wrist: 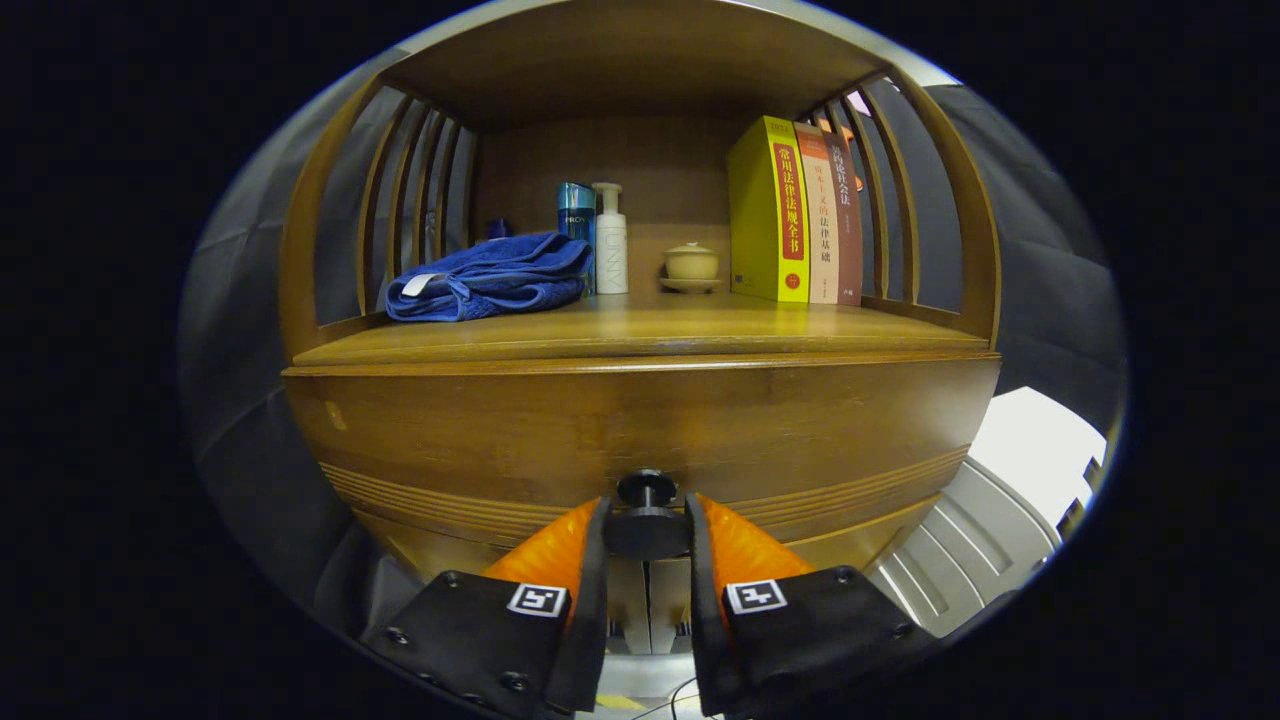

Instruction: Pull open the drawer, take out the items inside it, and place them on the countertop above the cabinet.

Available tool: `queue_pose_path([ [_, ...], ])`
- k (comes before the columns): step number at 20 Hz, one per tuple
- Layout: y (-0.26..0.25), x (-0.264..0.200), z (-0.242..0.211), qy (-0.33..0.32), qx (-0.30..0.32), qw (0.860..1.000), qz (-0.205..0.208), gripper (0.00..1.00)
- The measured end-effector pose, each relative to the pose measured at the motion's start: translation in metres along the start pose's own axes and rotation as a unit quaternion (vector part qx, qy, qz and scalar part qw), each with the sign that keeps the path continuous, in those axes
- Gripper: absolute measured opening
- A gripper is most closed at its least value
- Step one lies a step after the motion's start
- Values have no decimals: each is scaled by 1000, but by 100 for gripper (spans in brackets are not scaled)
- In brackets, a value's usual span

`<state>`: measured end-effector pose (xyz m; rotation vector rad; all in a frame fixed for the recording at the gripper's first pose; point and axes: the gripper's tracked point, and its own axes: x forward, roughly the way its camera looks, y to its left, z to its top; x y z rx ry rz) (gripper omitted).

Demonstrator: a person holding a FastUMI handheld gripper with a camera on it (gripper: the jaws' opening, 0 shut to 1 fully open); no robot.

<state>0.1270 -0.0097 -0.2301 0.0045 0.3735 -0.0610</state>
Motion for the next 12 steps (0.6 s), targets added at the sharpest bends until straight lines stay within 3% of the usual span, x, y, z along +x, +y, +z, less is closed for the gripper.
queue_pose_path([
  [2,2,-1,-1,0,11,1000,-1,40],
  [12,0,-63,-21,7,19,1000,-10,40],
])
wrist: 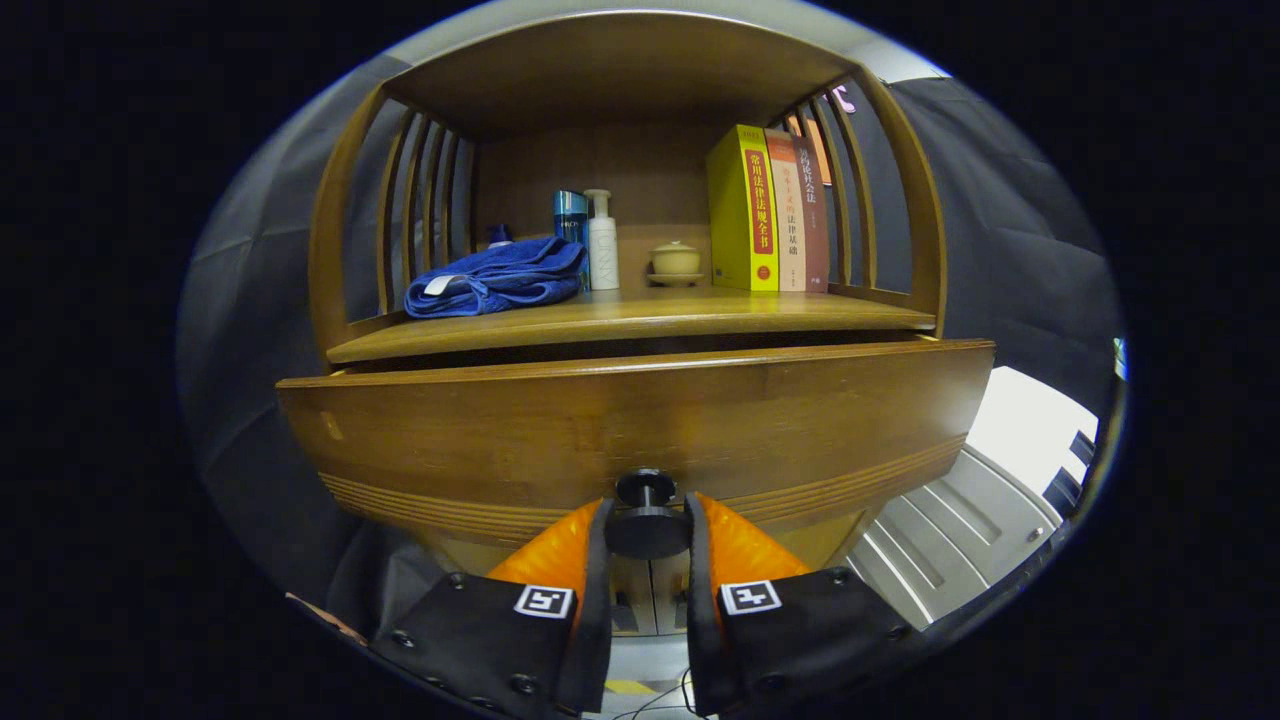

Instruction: Pull open the drawer, take out the items inside it, and place them on the countertop above the cabinet.

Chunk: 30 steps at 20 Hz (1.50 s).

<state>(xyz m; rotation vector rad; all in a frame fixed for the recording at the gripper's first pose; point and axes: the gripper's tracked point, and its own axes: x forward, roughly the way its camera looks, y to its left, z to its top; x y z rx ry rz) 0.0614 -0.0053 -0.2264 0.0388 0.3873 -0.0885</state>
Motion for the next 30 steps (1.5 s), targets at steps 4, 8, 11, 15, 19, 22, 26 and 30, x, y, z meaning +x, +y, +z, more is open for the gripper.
queue_pose_path([
  [4,-3,-31,-11,0,10,1000,-2,40],
  [8,-5,-56,-20,4,8,1000,-5,40],
  [11,-5,-73,-29,10,15,1000,-8,40],
  [15,-8,-93,-43,22,13,1000,-11,40],
  [19,-9,-110,-54,33,11,999,-11,40],
  [22,-9,-112,-55,29,16,999,-7,40],
  [26,-11,-113,-56,27,18,999,-3,47],
  [30,-15,-110,-64,38,31,999,-12,62],
])
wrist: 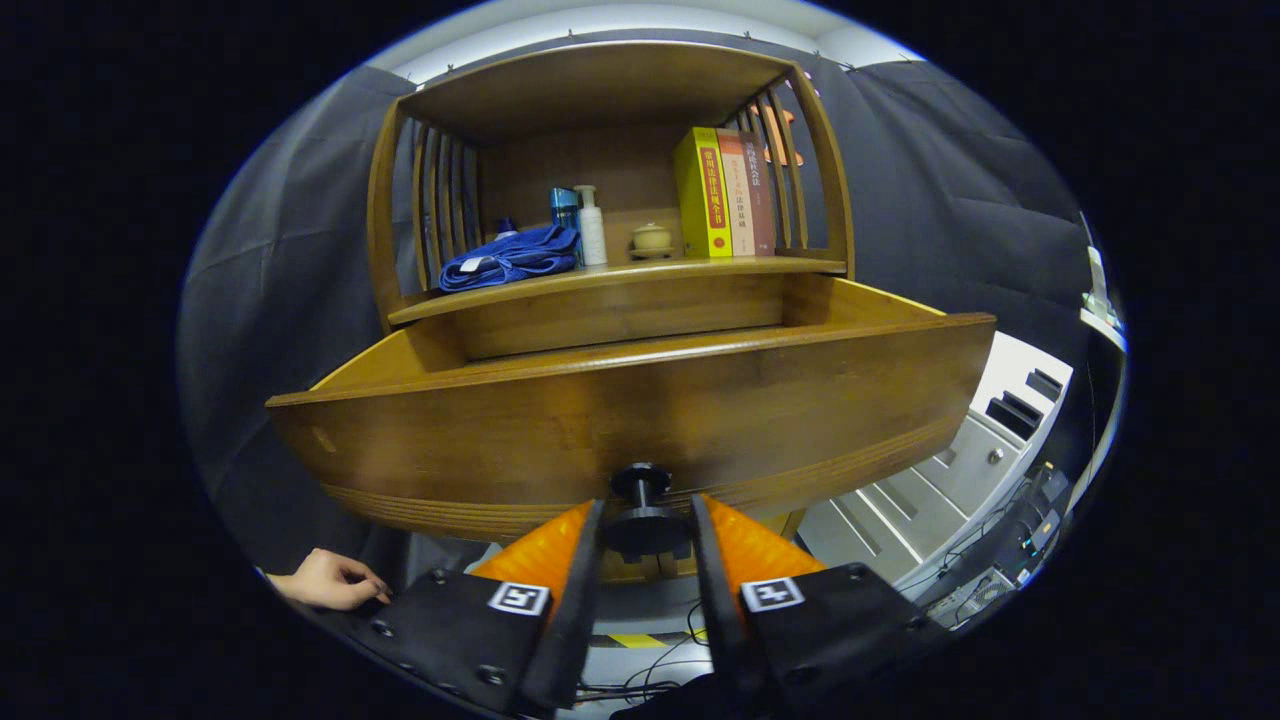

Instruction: Pull open the drawer, take out the items inside it, and place them on the countertop above the cabinet.

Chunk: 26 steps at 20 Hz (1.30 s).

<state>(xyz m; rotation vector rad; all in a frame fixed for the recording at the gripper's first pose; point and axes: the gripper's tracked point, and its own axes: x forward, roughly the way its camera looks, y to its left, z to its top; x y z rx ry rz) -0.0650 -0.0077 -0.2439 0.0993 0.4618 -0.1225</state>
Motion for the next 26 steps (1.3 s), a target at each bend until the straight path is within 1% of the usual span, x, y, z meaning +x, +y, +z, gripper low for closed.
queue_pose_path([
  [3,-2,0,-2,2,10,1000,0,90],
  [7,-2,-1,3,-5,3,1000,4,98],
  [11,1,-4,3,-1,-4,1000,8,99],
  [16,4,-17,19,-10,-22,1000,14,99],
  [19,9,-32,48,-36,-28,999,22,99],
  [23,12,-45,93,-65,-16,997,30,98],
  [26,10,-38,134,-79,-27,996,30,98],
])
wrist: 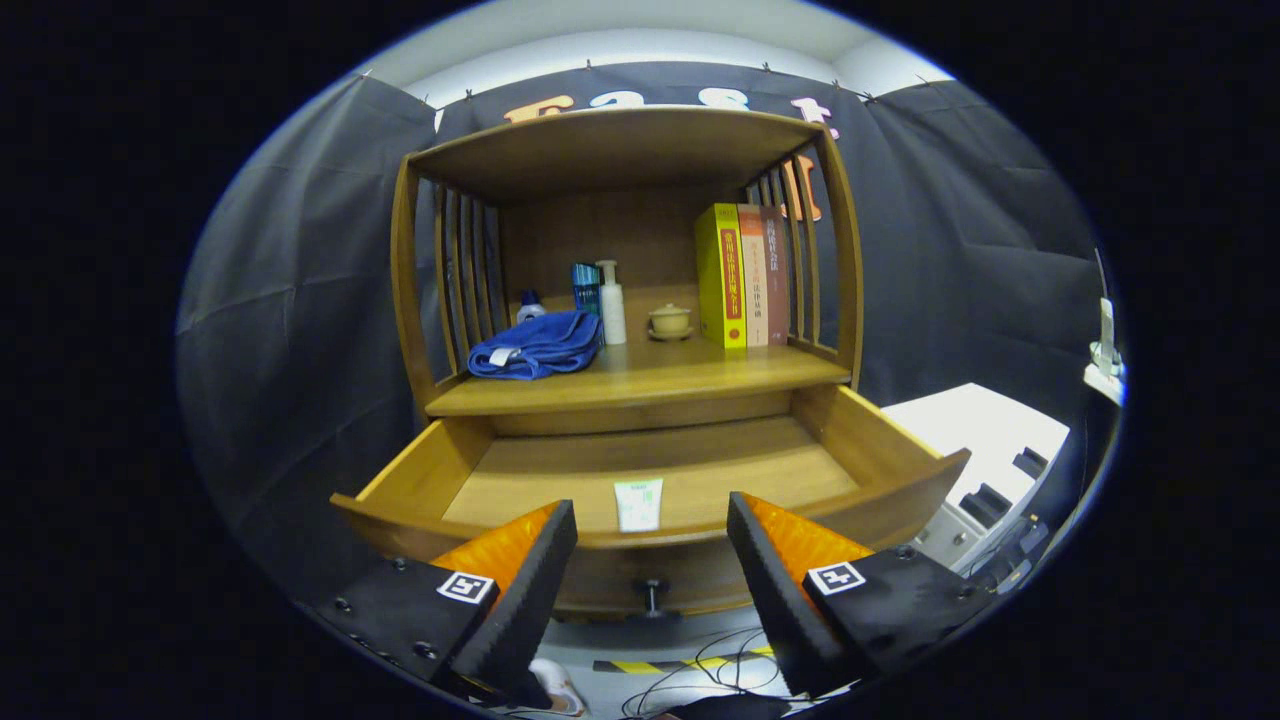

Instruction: Pull open the drawer, take out the items inside it, and place them on the countertop above the cabinet.

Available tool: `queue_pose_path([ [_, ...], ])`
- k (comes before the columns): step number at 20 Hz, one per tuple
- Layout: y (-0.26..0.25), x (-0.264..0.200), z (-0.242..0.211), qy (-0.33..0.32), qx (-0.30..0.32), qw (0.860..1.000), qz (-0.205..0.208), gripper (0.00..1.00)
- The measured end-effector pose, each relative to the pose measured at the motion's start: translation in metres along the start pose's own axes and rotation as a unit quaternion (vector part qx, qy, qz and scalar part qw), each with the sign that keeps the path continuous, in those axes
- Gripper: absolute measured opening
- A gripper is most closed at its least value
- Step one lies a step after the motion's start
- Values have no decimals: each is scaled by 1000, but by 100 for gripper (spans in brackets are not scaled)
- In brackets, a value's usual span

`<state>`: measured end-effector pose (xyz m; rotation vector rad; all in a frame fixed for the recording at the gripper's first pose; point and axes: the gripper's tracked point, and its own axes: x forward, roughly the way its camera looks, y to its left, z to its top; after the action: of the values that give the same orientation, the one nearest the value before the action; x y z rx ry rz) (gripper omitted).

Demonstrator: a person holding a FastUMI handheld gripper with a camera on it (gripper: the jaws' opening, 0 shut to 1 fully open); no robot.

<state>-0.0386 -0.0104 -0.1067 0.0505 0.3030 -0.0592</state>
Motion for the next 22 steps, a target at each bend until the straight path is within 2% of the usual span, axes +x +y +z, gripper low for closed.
queue_pose_path([
  [3,1,28,28,11,-21,1000,8,98],
  [6,6,62,37,44,-20,999,15,99],
  [12,9,122,8,143,-28,989,20,99],
  [15,11,143,-14,197,-35,980,18,99],
  [19,15,153,-46,277,-10,961,14,99],
  [22,5,154,-64,318,-34,947,-5,98],
])
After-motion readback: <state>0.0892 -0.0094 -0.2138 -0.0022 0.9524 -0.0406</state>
